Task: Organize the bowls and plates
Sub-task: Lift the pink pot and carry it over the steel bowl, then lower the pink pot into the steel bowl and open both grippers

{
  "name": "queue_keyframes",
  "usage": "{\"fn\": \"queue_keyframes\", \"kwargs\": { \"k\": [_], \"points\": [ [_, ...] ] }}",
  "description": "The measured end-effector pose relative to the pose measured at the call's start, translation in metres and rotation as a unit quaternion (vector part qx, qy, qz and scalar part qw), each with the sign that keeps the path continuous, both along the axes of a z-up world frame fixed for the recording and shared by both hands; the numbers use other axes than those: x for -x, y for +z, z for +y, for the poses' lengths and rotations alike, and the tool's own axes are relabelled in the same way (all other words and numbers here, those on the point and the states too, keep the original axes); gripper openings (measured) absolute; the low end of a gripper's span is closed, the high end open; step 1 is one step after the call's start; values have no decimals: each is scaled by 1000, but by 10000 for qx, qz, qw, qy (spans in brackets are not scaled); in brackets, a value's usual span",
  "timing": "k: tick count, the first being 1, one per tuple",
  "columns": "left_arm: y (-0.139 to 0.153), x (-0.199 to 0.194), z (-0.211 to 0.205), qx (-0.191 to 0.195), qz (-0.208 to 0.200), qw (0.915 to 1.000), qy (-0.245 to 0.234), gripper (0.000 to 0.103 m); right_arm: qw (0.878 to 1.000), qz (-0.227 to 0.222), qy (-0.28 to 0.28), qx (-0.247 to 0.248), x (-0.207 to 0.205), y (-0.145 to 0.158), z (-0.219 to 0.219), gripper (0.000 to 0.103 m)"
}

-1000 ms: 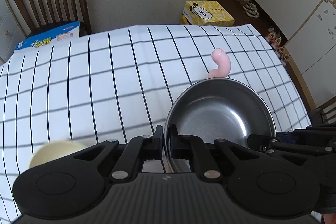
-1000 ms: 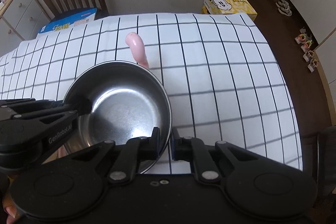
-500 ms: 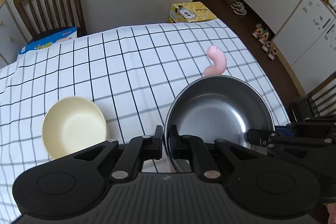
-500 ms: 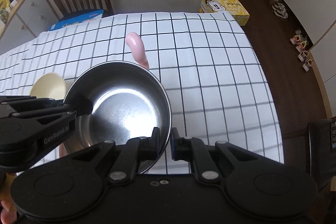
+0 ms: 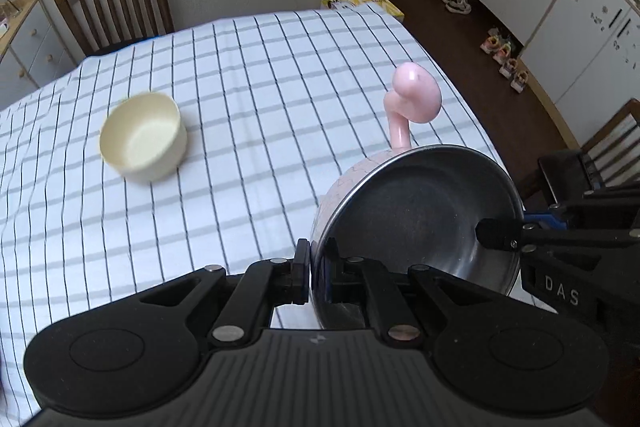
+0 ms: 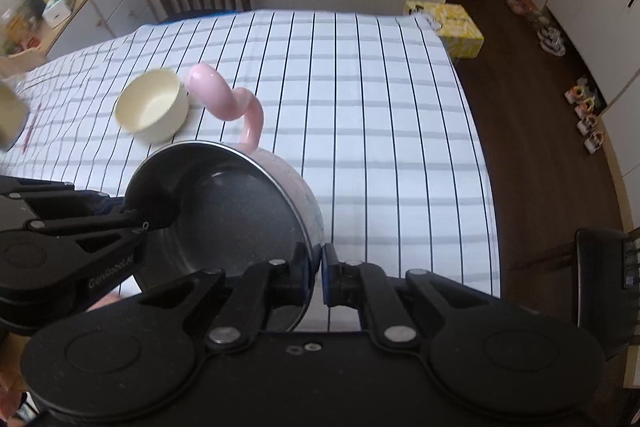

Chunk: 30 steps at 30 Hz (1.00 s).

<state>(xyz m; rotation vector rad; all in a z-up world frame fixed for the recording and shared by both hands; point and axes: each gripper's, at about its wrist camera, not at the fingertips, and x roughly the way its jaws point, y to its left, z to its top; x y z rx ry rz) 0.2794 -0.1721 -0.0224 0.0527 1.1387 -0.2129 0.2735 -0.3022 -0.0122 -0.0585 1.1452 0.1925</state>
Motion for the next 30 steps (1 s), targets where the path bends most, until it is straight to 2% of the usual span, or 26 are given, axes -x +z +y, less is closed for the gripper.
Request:
{"fn": "queue_keyframes", "kwargs": {
  "k": [6,14,21,30],
  "points": [
    [-4,51,-24,-2,253,9996,-115,6,9996,202,157,-81,44,-3,-29,7],
    [-36,96,-44,-127,686,9974,-169,6,9972,664,261,-217,89,-29,-58,7],
    [-64,102,-50,-231,848,9961,-72,6,9949,946,165,-294,100,-61,-65,7],
    [-85,97,-52,-304,1049,9940,-23,6,9929,1148,140,-279,91,-85,-65,7]
  ]
}}
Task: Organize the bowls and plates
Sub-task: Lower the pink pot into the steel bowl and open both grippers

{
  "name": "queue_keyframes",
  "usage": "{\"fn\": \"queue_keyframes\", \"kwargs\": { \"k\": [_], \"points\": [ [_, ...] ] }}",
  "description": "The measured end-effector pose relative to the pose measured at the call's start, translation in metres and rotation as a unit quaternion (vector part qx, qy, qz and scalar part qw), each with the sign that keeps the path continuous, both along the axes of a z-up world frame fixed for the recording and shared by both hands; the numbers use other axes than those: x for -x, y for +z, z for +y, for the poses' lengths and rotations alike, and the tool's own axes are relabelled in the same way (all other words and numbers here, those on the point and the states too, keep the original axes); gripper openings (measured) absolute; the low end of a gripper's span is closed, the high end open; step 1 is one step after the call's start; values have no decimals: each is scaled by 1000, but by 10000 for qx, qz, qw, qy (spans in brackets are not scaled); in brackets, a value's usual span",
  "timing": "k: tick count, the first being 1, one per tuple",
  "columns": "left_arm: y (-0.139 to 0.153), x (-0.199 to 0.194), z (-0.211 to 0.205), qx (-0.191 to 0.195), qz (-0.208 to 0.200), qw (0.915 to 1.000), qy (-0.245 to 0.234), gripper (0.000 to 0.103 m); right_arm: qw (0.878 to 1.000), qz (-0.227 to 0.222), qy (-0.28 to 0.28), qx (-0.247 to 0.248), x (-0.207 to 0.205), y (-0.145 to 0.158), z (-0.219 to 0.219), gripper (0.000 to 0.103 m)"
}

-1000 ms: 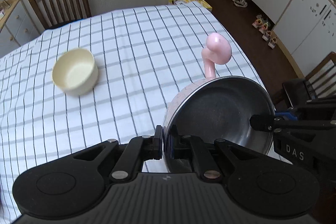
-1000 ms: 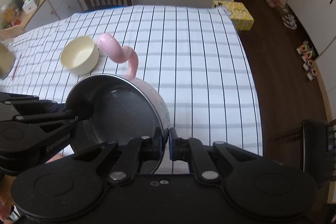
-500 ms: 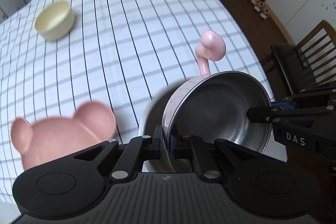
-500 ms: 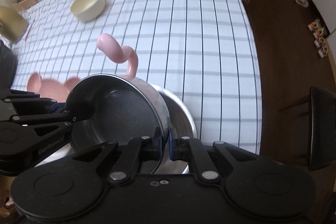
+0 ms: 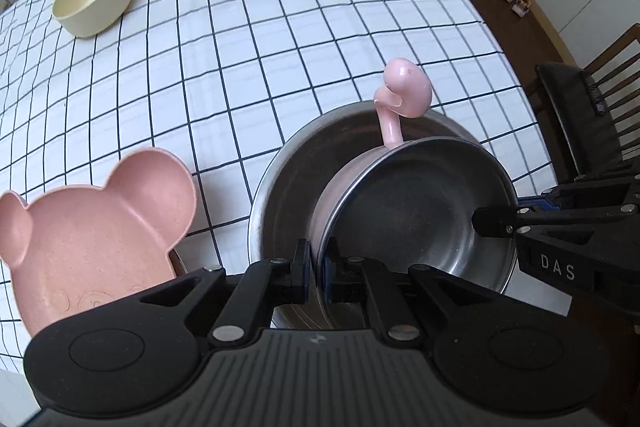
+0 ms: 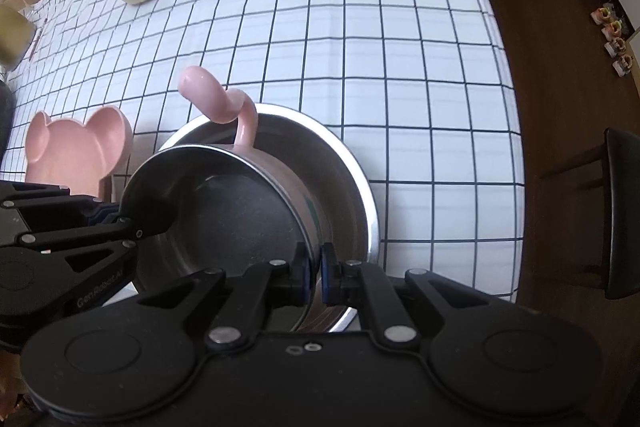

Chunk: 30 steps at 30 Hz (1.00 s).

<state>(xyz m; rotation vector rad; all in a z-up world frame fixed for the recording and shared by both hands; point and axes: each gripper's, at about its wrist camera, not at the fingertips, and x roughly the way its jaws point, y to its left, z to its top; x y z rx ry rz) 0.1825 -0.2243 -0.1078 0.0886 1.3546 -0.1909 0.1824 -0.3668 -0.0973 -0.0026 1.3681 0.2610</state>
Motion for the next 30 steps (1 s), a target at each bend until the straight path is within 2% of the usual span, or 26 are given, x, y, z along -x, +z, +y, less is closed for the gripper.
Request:
{"fn": "queue_keyframes", "kwargs": {
  "k": [16,21,30],
  "points": [
    [-16,-4,3,71,92,9999,16,6,9997,242,48,29,-8,-16,4,8],
    [-13,-2,3,111,0,9999,-73,6,9999,131,72,44,-9,-11,6,20],
    [1,5,4,146,-232,9994,-192,6,9996,-49,281,43,-5,5,13,32]
  ]
}}
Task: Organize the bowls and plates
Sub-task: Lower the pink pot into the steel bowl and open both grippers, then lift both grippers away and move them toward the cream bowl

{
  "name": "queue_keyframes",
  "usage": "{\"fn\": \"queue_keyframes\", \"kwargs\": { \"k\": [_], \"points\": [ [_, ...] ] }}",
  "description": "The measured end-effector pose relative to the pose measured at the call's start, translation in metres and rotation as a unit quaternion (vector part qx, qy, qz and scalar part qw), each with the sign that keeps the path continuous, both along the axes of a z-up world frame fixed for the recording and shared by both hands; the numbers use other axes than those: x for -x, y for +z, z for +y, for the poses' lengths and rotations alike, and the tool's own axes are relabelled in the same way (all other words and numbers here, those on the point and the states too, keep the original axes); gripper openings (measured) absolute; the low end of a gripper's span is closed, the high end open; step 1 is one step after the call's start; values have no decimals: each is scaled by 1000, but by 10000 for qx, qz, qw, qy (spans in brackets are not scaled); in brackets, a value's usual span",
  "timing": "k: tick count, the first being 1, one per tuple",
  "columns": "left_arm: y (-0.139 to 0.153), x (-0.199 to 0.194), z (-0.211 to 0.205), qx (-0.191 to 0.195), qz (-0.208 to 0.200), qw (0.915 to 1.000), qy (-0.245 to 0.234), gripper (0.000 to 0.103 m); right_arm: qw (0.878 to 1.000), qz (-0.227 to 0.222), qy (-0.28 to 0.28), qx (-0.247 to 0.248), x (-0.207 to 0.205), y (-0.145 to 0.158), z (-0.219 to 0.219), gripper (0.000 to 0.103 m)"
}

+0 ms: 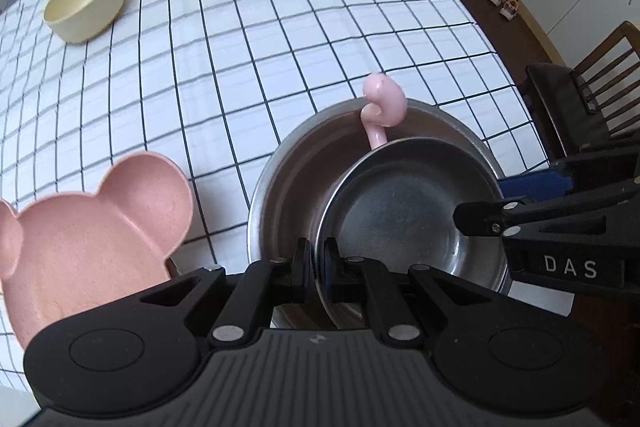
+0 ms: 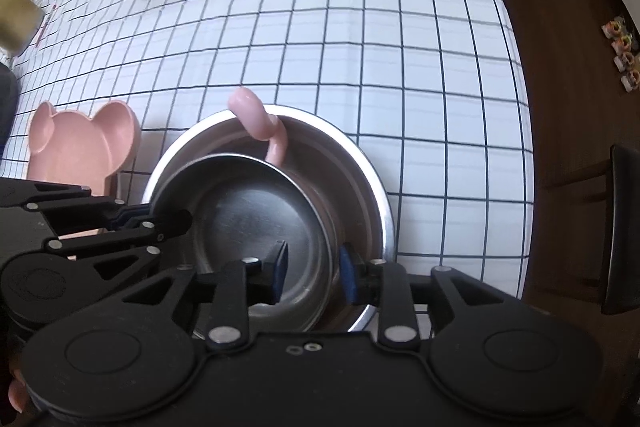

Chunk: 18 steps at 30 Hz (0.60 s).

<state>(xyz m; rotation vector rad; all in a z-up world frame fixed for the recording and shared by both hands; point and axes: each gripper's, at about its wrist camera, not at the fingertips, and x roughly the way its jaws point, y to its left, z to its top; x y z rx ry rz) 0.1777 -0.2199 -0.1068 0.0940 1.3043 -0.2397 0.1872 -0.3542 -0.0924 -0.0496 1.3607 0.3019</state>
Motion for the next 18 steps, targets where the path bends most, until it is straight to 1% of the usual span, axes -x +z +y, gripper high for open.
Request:
{"fn": "queue_keyframes", "kwargs": {
  "k": [3,5,7,9,13,16,18],
  "points": [
    [10,2,1,-3,-140,9999,-36,7,9999,-112,75,-20,1,10,3,39],
    [17,2,4,37,-225,9997,-7,12,9997,-197,124,-39,1,17,5,44],
    [24,2,7,86,-335,9994,38,15,9994,-297,163,-82,1,26,6,47],
    [33,2,11,113,-433,9990,73,16,9990,-389,188,-130,0,34,8,51],
    [50,-1,22,219,-602,9978,193,17,9974,-605,290,-255,-1,53,10,61],
    [67,-3,32,196,-895,9952,357,17,9955,-772,382,-404,-3,68,14,65],
    [77,-7,40,152,-1145,9921,484,17,9943,-871,402,-473,-6,77,16,72]
  ]
}}
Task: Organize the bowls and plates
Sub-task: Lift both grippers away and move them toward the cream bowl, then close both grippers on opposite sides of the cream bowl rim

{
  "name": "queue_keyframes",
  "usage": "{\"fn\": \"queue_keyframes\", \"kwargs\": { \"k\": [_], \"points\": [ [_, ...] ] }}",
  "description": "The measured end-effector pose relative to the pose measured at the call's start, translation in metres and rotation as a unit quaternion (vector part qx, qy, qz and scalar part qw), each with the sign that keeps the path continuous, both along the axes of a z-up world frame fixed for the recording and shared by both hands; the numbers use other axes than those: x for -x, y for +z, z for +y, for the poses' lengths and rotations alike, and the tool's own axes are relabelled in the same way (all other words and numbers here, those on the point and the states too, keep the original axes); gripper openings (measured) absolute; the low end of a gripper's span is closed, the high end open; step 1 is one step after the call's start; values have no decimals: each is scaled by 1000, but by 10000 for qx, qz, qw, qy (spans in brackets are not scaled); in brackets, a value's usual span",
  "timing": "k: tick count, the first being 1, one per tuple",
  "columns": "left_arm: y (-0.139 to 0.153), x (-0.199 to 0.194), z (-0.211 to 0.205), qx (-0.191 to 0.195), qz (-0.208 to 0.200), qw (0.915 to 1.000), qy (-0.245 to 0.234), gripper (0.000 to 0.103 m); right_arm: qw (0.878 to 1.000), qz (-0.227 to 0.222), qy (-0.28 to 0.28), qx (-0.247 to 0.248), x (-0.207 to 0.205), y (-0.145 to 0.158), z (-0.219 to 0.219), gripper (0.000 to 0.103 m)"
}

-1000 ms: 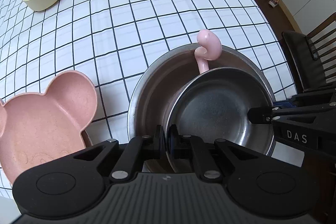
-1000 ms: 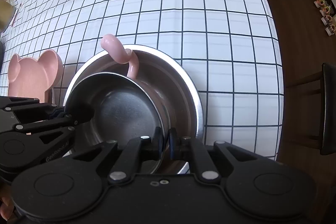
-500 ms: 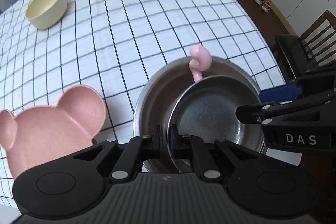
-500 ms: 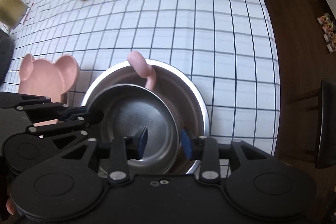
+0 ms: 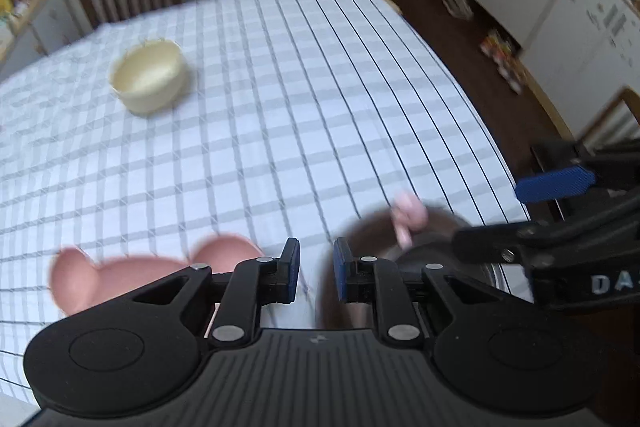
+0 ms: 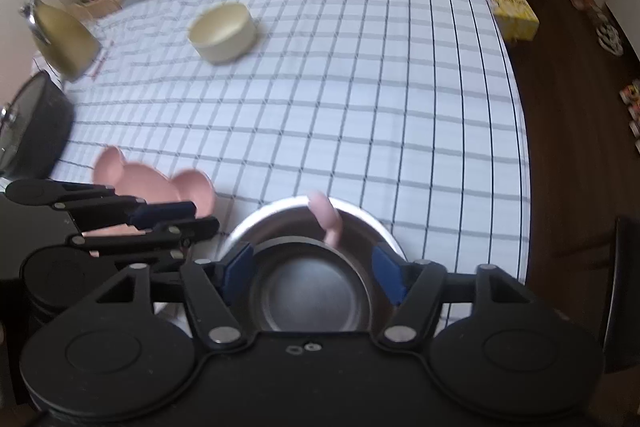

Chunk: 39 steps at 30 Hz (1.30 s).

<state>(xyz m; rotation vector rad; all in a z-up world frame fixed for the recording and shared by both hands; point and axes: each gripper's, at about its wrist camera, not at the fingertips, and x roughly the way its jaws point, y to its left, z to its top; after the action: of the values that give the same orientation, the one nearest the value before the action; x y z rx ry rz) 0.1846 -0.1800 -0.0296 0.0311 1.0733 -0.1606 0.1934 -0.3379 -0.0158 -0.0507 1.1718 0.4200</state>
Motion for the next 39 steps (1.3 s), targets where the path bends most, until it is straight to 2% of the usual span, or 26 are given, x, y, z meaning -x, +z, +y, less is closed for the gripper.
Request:
{"fn": "queue_keyframes", "kwargs": {
  "k": [3,5,7,9,14,17,22,28,33,39],
  "points": [
    [14,-8,16,53,-243,9995,217,21,9997,-206,35,-84,-6,13,6,75],
    [22,-12,26,94,-383,9986,344,35,9993,-353,54,-125,-12,22,11,80],
    [31,-16,37,109,-608,9970,466,56,9987,-497,46,-129,-18,30,17,81],
    [38,-20,48,110,-795,9951,569,63,9979,-630,75,-148,-25,37,24,83],
    [49,-35,79,185,-996,9918,782,64,9958,-862,123,-297,-43,51,45,91],
    [55,-44,97,158,-1218,9886,866,76,9941,-984,130,-437,-56,56,61,98],
    [60,-72,128,113,-1351,9863,937,77,9931,-1028,106,-550,-84,58,91,99],
    [54,-121,165,-17,-1329,9869,919,77,9924,-1104,33,-540,-125,53,128,99],
    [29,-170,192,-203,-1147,9892,889,77,9933,-1099,-6,-370,-160,39,159,99],
    [-8,-220,215,-333,-847,9922,847,77,9956,-920,-66,-152,-196,7,188,98]
  ]
}}
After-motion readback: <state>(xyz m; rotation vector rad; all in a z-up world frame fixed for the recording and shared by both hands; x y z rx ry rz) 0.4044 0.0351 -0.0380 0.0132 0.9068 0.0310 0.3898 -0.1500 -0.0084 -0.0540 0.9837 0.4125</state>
